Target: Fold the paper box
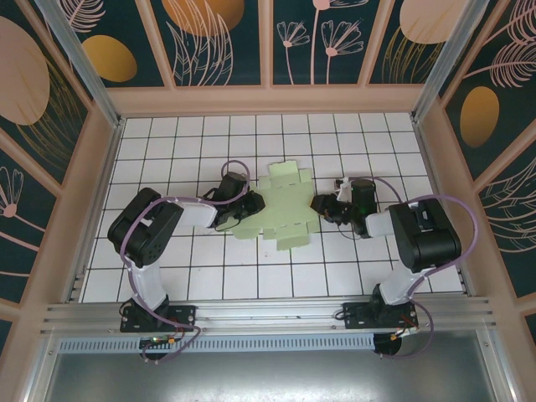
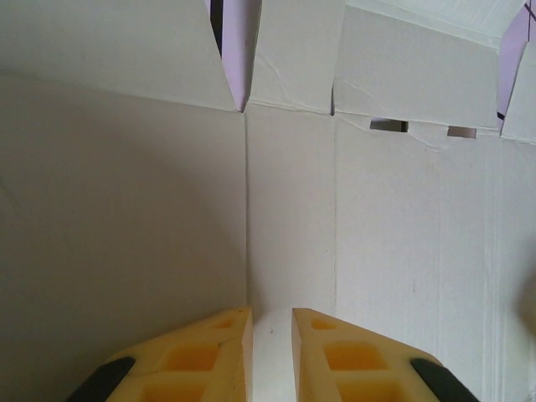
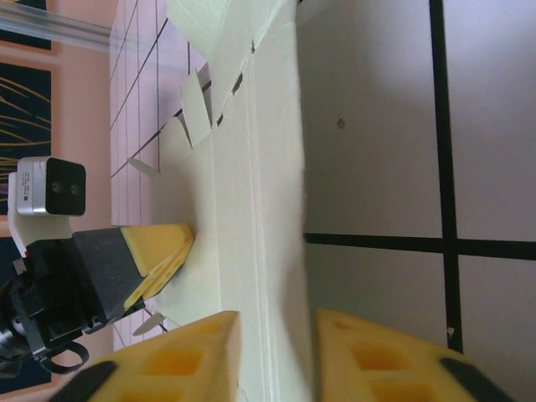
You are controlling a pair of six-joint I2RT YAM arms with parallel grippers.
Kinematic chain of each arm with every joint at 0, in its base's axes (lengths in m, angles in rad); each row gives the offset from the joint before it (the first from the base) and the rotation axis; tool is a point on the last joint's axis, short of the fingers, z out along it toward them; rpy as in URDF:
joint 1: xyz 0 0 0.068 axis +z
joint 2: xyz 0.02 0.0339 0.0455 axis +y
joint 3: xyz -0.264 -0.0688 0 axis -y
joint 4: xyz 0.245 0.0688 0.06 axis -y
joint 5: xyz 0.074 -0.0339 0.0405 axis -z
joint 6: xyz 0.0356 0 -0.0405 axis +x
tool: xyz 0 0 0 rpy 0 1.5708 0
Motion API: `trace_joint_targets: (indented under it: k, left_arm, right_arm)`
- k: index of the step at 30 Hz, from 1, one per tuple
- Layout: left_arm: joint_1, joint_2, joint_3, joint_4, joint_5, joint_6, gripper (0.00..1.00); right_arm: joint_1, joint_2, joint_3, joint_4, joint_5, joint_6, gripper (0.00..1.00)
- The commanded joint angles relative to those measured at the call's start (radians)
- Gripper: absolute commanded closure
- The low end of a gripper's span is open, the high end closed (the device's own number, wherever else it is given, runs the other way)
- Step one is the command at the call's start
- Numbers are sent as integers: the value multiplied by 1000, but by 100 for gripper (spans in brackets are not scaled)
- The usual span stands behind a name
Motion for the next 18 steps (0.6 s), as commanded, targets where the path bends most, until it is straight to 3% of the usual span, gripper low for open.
trace_joint_targets:
  k: [1, 7, 10, 14, 16, 18]
  left_arm:
    - [-3, 60, -42, -90, -30, 0, 80]
    - [-3, 51, -51, -73, -33, 0, 78]
    - [-3, 26, -50, -73, -32, -1, 72]
    - [-4, -67, -52, -91, -64, -1, 55]
    - [-4, -143, -59, -101, -95, -2, 40]
    - [-3, -213, -61, -121, -130, -3, 31]
  right_arm:
    - [-8, 18, 34, 44, -23, -15, 79]
    - [-5, 25, 82, -70, 35, -93, 99]
    - [6, 12, 113, -172, 102, -150, 100]
    - [51, -15, 180, -351, 260, -237, 100]
    - [92, -22, 231, -463, 385, -289, 100]
    - [134, -21, 280, -557, 510, -327, 100]
